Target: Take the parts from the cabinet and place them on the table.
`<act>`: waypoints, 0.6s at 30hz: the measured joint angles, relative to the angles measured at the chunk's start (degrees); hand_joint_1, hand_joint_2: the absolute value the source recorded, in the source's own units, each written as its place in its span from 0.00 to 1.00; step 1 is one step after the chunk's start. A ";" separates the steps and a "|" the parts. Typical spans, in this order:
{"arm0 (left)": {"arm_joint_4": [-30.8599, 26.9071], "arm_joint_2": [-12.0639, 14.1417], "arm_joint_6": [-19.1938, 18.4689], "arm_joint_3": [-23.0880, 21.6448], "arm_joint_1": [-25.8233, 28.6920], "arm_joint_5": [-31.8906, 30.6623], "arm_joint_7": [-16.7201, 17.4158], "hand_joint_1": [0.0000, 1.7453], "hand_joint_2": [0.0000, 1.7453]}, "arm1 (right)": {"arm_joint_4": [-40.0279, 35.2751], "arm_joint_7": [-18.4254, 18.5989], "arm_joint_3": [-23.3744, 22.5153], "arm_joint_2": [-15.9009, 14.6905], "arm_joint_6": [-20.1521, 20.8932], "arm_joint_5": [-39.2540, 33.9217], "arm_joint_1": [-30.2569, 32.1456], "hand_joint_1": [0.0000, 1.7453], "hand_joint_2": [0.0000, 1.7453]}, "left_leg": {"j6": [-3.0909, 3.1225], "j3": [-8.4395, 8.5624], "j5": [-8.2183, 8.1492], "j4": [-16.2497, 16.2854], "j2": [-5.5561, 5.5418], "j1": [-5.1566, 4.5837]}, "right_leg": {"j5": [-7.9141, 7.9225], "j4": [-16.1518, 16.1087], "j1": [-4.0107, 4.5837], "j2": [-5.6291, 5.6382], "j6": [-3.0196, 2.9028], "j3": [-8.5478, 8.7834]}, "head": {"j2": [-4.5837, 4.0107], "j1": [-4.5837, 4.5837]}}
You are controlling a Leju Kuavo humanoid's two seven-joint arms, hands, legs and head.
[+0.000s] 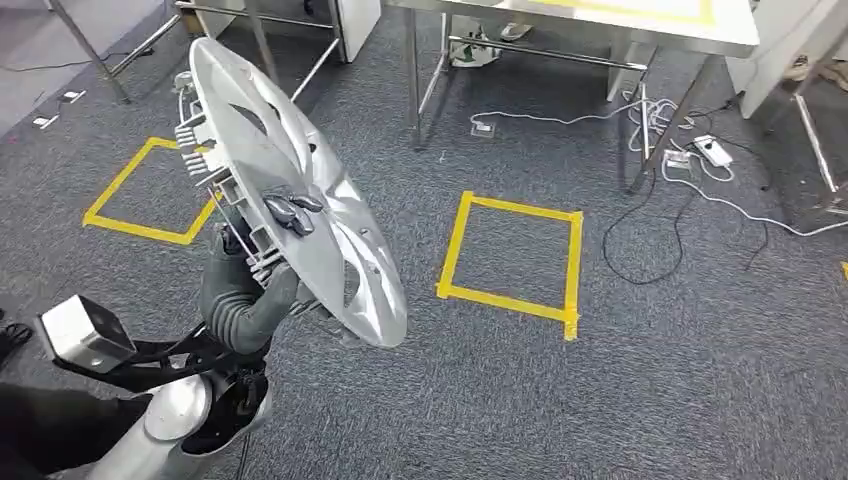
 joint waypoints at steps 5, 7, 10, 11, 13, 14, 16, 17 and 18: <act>0.09 -0.02 0.37 -0.04 0.02 -0.46 0.26 1.00 1.00 | 0.02 -0.11 -0.07 -0.13 0.37 -0.59 -0.33 0.00 1.00 | 1.51 7.56 3.85 -13.06 0.65 0.38 | -1.74 2.27 -0.06 0.04 1.65 -0.84 | 0.00 0.00; 0.15 -0.02 0.63 -0.02 0.02 -0.59 0.53 1.00 1.00 | 0.02 -0.11 -0.09 -0.22 0.37 -0.68 -0.09 0.00 1.00 | 1.52 7.52 3.86 -13.04 0.59 0.26 | -1.29 2.16 -0.01 0.13 -0.27 -0.83 | 0.02 0.09; 0.15 -0.04 0.74 -0.02 0.00 -0.83 0.59 1.00 1.00 | 0.02 -0.13 -0.09 -0.26 0.37 -0.68 -0.06 0.00 1.00 | 1.99 7.50 3.89 -13.03 0.24 -0.02 | -1.06 1.76 -0.05 0.15 -0.73 -0.63 | 0.00 0.22; 0.15 -0.04 0.92 -0.02 0.00 -0.83 0.98 1.00 1.00 | 0.02 -0.13 -0.09 -0.31 0.37 -0.70 -0.06 0.00 1.00 | 2.30 7.50 3.83 -13.03 0.08 -0.12 | -1.05 1.73 -0.10 0.13 -0.72 -0.60 | 0.00 0.20; 0.28 -0.07 2.05 0.02 -0.01 0.02 2.49 1.00 1.00 | 0.02 -0.15 -0.09 -0.37 0.37 -1.09 0.00 0.00 1.00 | 2.59 7.51 3.77 -13.01 -0.19 -0.27 | -1.00 1.60 -0.19 0.04 -0.60 -0.49 | 0.02 0.22; 0.50 -0.07 2.64 0.07 -0.01 0.50 3.19 1.00 1.00 | 0.02 -0.28 -0.09 -0.37 0.37 -1.27 0.14 0.00 1.00 | 2.60 7.50 3.76 -13.00 -0.31 -0.33 | -0.98 1.58 -0.24 -0.04 -0.54 -0.47 | 0.00 0.20; 0.98 -0.04 3.94 0.13 -0.04 1.25 5.51 1.00 1.00 | 0.02 -0.68 -0.11 -0.37 0.39 -1.84 0.39 0.00 1.00 | 2.70 7.50 3.71 -12.97 -0.51 -0.42 | -1.06 1.37 -0.32 -0.17 0.17 -0.33 | 0.00 0.17; 1.18 -0.04 4.68 0.13 -0.08 1.57 6.96 1.00 1.00 | 0.02 -1.03 -0.11 -0.37 0.39 -2.06 0.54 0.00 1.00 | 2.86 7.51 3.64 -12.96 -0.58 -0.45 | -1.01 1.21 -0.40 -0.23 1.02 -0.22 | 0.02 0.17; 1.49 -0.04 5.27 0.11 -0.11 1.79 8.22 1.00 1.00 | 0.02 -1.42 -0.13 -0.39 0.39 -2.38 0.70 0.00 1.00 | 2.92 7.50 3.62 -12.93 -0.69 -0.47 | -1.03 1.04 -0.51 -0.29 2.25 -0.11 | 0.02 0.20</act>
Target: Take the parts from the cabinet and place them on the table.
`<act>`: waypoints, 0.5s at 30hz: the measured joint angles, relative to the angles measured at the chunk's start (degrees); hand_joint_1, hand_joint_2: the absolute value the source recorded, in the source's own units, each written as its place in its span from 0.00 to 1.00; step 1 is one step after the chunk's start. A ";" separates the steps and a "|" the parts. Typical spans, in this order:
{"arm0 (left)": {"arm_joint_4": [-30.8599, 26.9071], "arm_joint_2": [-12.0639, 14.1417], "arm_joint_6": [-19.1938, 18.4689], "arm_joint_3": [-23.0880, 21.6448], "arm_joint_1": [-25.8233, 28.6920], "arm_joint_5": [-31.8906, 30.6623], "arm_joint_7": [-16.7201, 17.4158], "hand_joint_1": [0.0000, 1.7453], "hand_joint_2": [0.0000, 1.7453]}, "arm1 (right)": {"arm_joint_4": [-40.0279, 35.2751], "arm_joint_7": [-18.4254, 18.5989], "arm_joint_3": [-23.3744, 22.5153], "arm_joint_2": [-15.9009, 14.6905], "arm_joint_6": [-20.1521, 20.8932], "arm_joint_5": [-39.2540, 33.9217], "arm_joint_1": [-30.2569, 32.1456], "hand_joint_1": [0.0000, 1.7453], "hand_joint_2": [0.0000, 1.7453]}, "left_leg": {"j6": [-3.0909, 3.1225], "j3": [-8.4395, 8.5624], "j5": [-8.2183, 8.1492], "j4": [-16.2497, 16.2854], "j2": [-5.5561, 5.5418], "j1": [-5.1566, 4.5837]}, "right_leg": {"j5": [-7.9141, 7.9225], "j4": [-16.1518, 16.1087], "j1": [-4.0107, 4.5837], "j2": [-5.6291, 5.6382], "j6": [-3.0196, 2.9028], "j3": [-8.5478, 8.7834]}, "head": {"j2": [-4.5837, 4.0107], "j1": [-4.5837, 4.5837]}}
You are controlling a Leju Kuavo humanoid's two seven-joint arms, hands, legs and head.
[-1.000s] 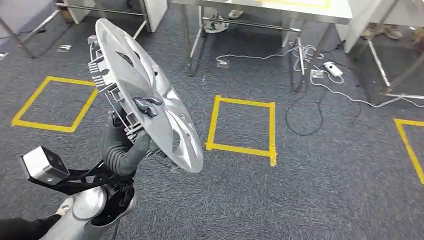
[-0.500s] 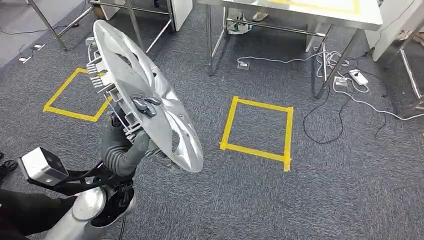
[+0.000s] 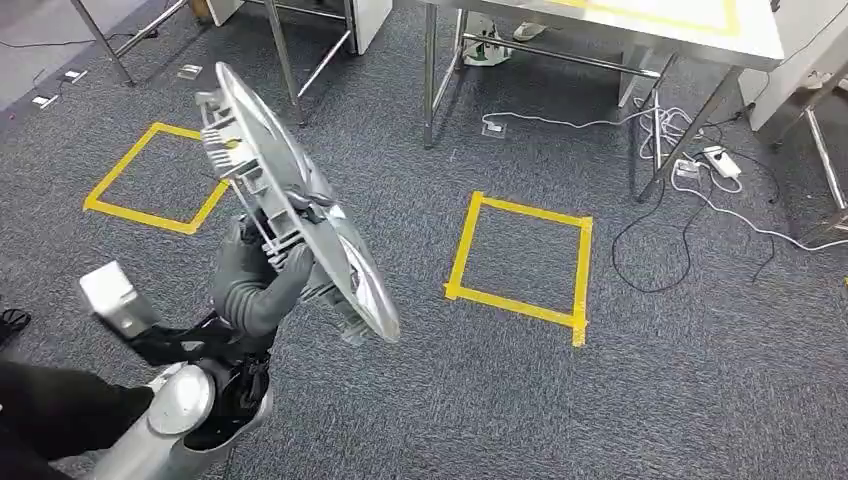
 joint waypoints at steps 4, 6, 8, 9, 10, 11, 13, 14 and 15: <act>1.18 0.00 1.09 0.00 -0.16 0.15 1.07 1.00 1.00 | 0.00 -0.85 -0.11 -0.04 0.00 -0.44 0.26 0.00 1.00 | 0.00 -0.02 0.00 0.01 -0.13 -0.02 | -0.10 -0.08 -0.11 -0.07 0.80 0.11 | -0.02 -0.02; 1.66 0.00 1.55 0.00 -0.20 -0.07 1.07 1.00 1.00 | 0.00 -0.96 -0.15 -0.04 0.00 -0.59 0.32 0.00 1.00 | 0.00 -0.01 0.00 -0.02 -0.18 -0.01 | -0.18 -0.08 -0.11 -0.11 0.93 0.11 | -0.02 -0.02; 2.16 0.00 2.18 0.00 -0.20 -0.57 1.07 1.00 1.00 | 0.00 -0.96 -0.20 -0.04 0.15 -0.83 0.41 0.00 1.00 | 0.00 0.00 0.00 -0.05 -0.22 0.01 | -0.21 -0.07 -0.10 -0.17 0.98 0.11 | -0.02 -0.04; 2.38 0.00 2.47 0.00 -0.20 -0.89 1.07 1.00 1.00 | 0.00 -0.96 -0.22 -0.07 0.24 -1.01 0.46 0.00 1.00 | -0.01 0.02 0.00 -0.07 -0.23 0.03 | -0.21 -0.07 -0.09 -0.17 0.98 0.10 | -0.02 -0.02; 2.60 0.00 2.79 0.00 -0.20 -1.14 1.11 1.00 1.00 | 0.00 -0.96 -0.24 -0.07 0.39 -1.05 0.52 0.00 1.00 | 0.04 0.01 -0.07 0.05 -0.26 -0.11 | -0.18 -0.18 -0.11 -0.19 1.04 0.12 | -0.02 -0.02; 2.84 0.00 3.25 0.00 -0.20 -1.55 1.22 1.00 1.00 | 0.00 -0.96 -0.28 -0.07 0.63 -1.07 0.55 0.00 1.00 | 0.14 0.01 -0.13 0.04 -0.28 -0.18 | -0.17 -0.21 -0.18 -0.23 1.26 0.12 | -0.02 -0.02; 3.26 0.00 4.00 0.00 -0.20 -2.27 1.53 1.00 1.00 | 0.00 -0.96 -0.39 -0.07 0.87 -1.00 0.62 0.00 1.00 | 0.18 0.02 -0.15 0.04 -0.27 -0.21 | -0.21 -0.21 -0.28 -0.23 1.43 0.14 | -0.02 -0.02; 3.47 0.00 4.22 0.00 -0.20 -2.45 1.61 1.00 1.00 | 0.02 -0.89 -0.46 -0.04 0.85 -0.96 0.64 0.00 1.00 | 0.28 0.02 -0.21 0.05 -0.27 -0.27 | -0.20 -0.25 -0.30 -0.23 1.47 0.14 | -0.02 -0.04; 3.60 0.00 4.35 0.00 -0.20 -2.56 1.70 1.00 1.00 | 0.02 -0.76 -0.52 -0.04 0.83 -1.00 0.64 0.00 1.00 | 0.39 0.03 -0.24 0.05 -0.26 -0.34 | -0.16 -0.33 -0.34 -0.23 1.65 0.18 | -0.02 -0.04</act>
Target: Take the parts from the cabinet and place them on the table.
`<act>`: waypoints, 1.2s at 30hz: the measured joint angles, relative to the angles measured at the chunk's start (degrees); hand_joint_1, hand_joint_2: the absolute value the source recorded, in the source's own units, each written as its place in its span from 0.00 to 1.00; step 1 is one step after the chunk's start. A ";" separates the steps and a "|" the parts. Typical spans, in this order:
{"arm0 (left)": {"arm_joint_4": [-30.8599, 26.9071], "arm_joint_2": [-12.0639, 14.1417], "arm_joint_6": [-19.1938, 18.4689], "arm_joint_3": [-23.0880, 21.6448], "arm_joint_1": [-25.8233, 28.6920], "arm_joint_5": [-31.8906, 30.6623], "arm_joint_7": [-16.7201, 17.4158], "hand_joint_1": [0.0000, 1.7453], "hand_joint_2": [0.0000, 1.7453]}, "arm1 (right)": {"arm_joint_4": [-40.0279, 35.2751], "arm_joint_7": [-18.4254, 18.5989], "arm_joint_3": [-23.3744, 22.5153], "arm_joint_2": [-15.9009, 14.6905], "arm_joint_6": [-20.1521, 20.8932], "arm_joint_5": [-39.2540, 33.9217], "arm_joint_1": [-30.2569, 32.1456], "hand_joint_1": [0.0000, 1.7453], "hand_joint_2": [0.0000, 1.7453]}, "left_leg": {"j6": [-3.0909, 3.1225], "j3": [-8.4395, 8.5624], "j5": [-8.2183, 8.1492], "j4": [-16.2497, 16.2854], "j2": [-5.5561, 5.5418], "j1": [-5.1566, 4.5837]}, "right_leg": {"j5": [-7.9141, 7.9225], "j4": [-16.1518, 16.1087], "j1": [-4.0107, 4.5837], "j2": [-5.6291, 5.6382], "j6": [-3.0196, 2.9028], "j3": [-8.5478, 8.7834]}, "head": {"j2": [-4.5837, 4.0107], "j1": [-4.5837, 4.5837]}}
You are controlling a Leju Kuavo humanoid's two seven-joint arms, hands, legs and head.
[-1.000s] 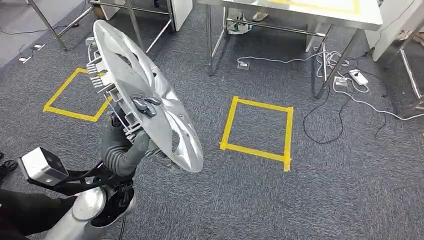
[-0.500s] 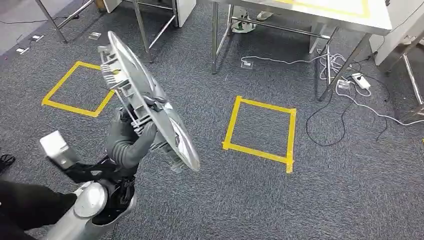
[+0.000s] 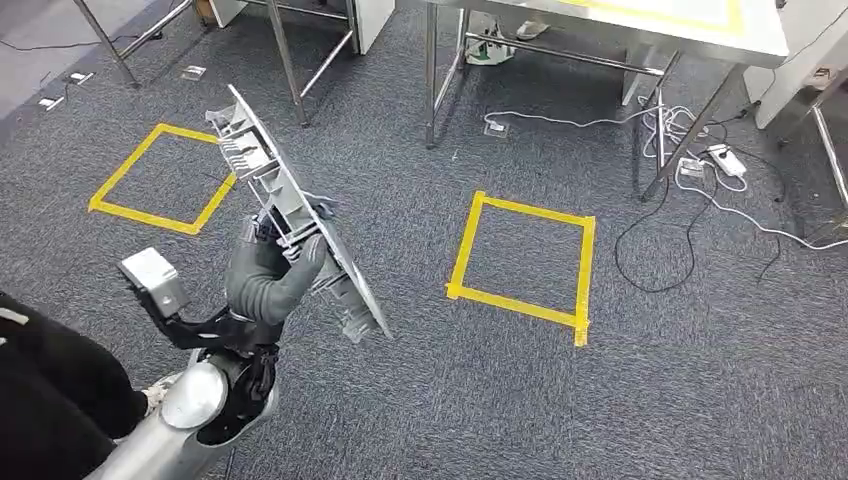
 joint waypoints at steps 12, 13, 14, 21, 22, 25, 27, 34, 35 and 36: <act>1.38 0.07 0.24 -0.22 -1.14 -0.68 1.22 1.00 1.00 | 0.02 -1.83 -1.07 -0.52 -0.50 -1.40 1.37 0.00 1.00 | 1.95 5.60 -3.95 -1.01 -1.21 -0.28 | -0.49 14.85 0.28 1.22 -0.10 -9.80 | 0.00 0.70; 1.38 0.09 0.24 -0.17 -1.15 -0.85 1.20 1.00 1.00 | 0.04 -1.84 -1.05 -0.52 -0.50 -1.36 1.71 0.00 1.00 | 1.72 6.65 -4.63 -1.01 -1.36 -0.33 | 2.12 10.50 0.47 1.30 -0.64 -8.90 | 0.00 0.74; 1.38 0.13 0.24 -0.13 -1.20 -1.03 1.16 1.00 1.00 | 0.07 -1.83 -1.07 -0.52 -0.48 -1.27 1.88 0.00 1.00 | 1.54 7.29 -5.39 -1.06 -1.35 -0.36 | 5.45 6.11 0.75 1.29 -1.27 -8.37 | 0.00 0.79; 1.05 0.13 0.18 -0.02 -1.94 -1.53 0.87 1.00 1.00 | 0.22 -1.18 -1.11 -0.33 -0.09 -0.27 2.27 0.00 1.00 | -0.81 6.89 -2.30 3.35 0.33 -0.33 | 2.73 -0.66 0.83 1.75 -3.72 -2.75 | -0.05 0.39; 1.03 0.24 0.18 -0.02 -2.12 -1.64 0.87 1.00 1.00 | 0.24 -0.96 -1.11 -0.26 -0.07 -0.15 2.34 0.00 1.00 | -0.92 3.85 -1.85 8.17 0.56 -0.34 | 2.17 -1.68 0.85 1.82 -3.89 -1.19 | 0.00 0.18; 1.14 0.48 0.18 -0.04 -2.06 -2.10 1.05 1.00 1.00 | 0.26 -0.55 -1.09 -0.22 -0.04 0.00 2.80 0.00 1.00 | -1.45 -3.50 -9.48 12.75 0.60 -0.25 | -0.16 -4.00 0.60 2.08 -3.60 3.92 | 0.00 -0.18; 1.14 0.63 0.18 -0.04 -2.05 -2.43 1.16 1.00 1.00 | 0.31 -0.48 -1.09 -0.28 0.00 0.04 3.03 0.00 1.00 | -1.95 -6.33 -12.20 9.90 0.68 0.15 | -2.04 -5.26 0.40 2.46 -3.21 7.63 | 0.00 -0.26; 0.90 0.98 -1.07 -0.70 -2.85 -3.15 2.16 1.00 1.00 | 0.48 0.09 -1.05 -0.59 0.02 0.50 2.25 0.00 1.00 | 0.64 -8.91 6.41 2.70 1.39 -0.20 | -8.51 -2.91 -0.48 2.99 -0.39 13.84 | 0.00 -0.20; 0.62 0.90 -1.11 -0.83 -3.16 -3.19 2.21 1.00 1.00 | 0.48 0.09 -1.07 -0.61 0.07 0.52 1.59 0.00 1.00 | 1.13 -7.95 5.58 2.37 1.29 0.02 | -9.20 -2.52 -0.62 2.70 -0.35 14.55 | 0.02 -0.20; 0.33 0.87 -1.11 -0.85 -3.23 -3.26 2.16 1.00 1.00 | 0.48 0.07 -1.07 -0.59 0.02 0.50 1.22 0.00 1.00 | 1.28 -6.95 4.94 2.09 1.25 0.03 | -9.95 -0.03 -0.49 2.13 -0.18 13.69 | 0.00 0.16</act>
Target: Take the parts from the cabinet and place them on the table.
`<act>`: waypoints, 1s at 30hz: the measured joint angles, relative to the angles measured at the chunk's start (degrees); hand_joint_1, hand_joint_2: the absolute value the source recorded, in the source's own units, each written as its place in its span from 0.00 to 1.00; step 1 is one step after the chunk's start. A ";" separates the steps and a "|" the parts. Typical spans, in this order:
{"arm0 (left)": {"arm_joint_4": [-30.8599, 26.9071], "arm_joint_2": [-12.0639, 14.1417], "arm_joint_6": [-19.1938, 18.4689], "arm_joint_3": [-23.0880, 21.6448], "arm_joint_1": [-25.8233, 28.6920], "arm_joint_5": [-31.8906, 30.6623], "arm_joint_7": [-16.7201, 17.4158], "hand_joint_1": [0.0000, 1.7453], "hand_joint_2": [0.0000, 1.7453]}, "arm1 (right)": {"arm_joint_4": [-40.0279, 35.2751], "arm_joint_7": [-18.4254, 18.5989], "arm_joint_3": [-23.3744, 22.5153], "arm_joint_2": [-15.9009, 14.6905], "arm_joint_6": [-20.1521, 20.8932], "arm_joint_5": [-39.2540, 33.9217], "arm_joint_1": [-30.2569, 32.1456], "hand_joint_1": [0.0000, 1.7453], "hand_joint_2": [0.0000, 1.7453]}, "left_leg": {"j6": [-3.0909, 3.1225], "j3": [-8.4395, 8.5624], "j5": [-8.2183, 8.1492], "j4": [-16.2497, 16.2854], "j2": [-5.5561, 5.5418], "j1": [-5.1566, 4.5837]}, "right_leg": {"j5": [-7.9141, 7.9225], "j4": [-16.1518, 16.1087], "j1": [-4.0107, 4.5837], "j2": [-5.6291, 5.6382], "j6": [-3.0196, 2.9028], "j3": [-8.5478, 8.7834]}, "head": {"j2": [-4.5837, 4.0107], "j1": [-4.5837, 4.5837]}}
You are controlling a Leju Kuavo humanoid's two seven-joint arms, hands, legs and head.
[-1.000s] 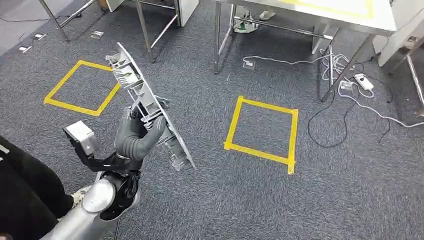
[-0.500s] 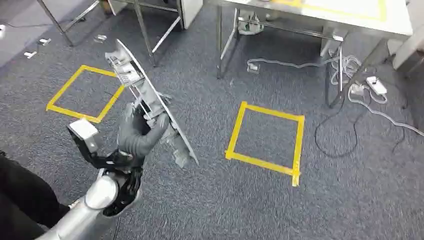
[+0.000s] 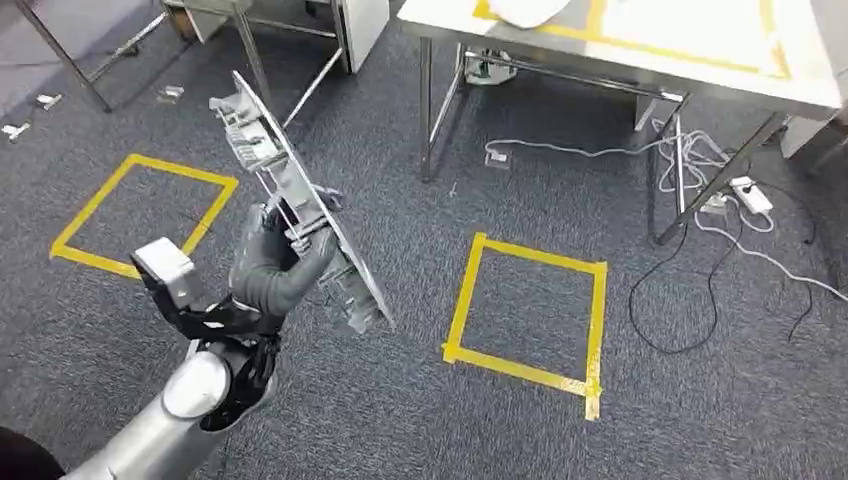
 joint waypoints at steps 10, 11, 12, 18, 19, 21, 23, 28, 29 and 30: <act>0.11 0.02 -0.09 -0.74 -0.09 -1.22 0.26 1.00 1.00 | -0.35 -0.17 -0.35 -0.55 0.15 -0.02 -0.84 0.00 1.00 | -0.01 7.07 -2.55 -3.94 -2.11 -0.72 | 12.70 4.31 3.41 -0.95 -6.04 -14.81 | 0.00 -0.44; 0.26 0.02 -0.07 -0.76 -0.07 -1.27 0.35 1.00 1.00 | -0.29 -0.04 -0.29 -0.57 0.13 0.24 -0.73 0.00 1.00 | -0.18 7.03 -2.46 -4.05 -2.34 -0.28 | 13.17 3.68 3.80 -0.75 -6.16 -14.59 | 0.00 -0.07; 0.31 0.00 -0.07 -0.83 -0.04 -1.27 0.44 1.00 1.00 | -0.24 0.00 -0.24 -0.52 0.15 0.35 -0.59 0.00 1.00 | 0.05 7.03 -2.61 -4.04 -2.57 -0.16 | 13.38 3.29 3.63 -0.64 -5.53 -14.46 | 0.02 0.24; 0.26 0.00 0.07 -1.40 -0.13 -1.44 0.55 1.00 1.00 | -0.22 0.13 -0.13 -0.52 0.35 0.98 -1.04 0.00 1.00 | 0.07 6.88 -2.97 -3.79 -1.98 -1.40 | 8.31 -1.27 2.20 -0.45 -1.84 -11.14 | 0.00 0.32; 0.28 0.00 0.09 -1.55 -0.12 -1.44 0.61 1.00 1.00 | -0.22 0.13 -0.11 -0.35 0.37 1.05 -0.81 0.00 1.00 | 0.06 7.14 -2.96 -3.87 -1.81 -1.47 | 8.57 -1.12 2.10 -0.36 -1.83 -11.18 | 0.00 0.06; 0.28 -0.11 0.00 -1.79 -0.13 -1.29 0.24 1.00 1.00 | -0.22 0.13 -0.07 -0.02 0.44 0.98 -0.53 0.00 1.00 | 0.05 7.36 -2.95 -3.93 -1.64 -1.40 | 8.67 -1.11 2.14 -0.33 -2.11 -11.05 | 0.02 0.02; 0.33 -0.39 -0.52 -2.01 -0.17 -1.00 -0.13 1.00 1.00 | -0.22 0.13 -0.07 0.02 0.52 0.31 -0.03 0.00 1.00 | -0.02 7.41 -2.90 -3.95 -1.64 -1.32 | 8.73 -1.10 2.21 -0.32 -2.20 -11.02 | 0.00 0.06; 1.38 -1.16 -1.77 -2.62 -1.35 -0.13 -0.17 1.00 1.00 | -0.15 0.96 -0.09 0.04 1.03 -1.42 0.72 0.00 1.00 | -0.19 7.43 -2.76 -3.97 -1.65 -1.30 | 8.79 -1.01 2.22 -0.29 -2.28 -10.99 | 0.02 0.04; 1.53 -1.25 -1.81 -2.71 -1.69 0.02 -0.11 1.00 1.00 | -0.15 0.90 -0.09 0.07 1.03 -1.42 0.80 0.00 1.00 | -0.19 7.43 -2.76 -3.97 -1.65 -1.30 | 8.79 -1.01 2.21 -0.29 -2.28 -10.97 | 0.02 0.06; 1.57 -1.29 -1.81 -2.80 -1.96 0.04 0.02 1.00 1.00 | -0.15 0.63 -0.09 0.15 1.03 -1.38 0.85 0.00 1.00 | -0.18 7.43 -2.76 -3.97 -1.65 -1.31 | 8.79 -1.01 2.21 -0.28 -2.28 -10.97 | 0.00 0.04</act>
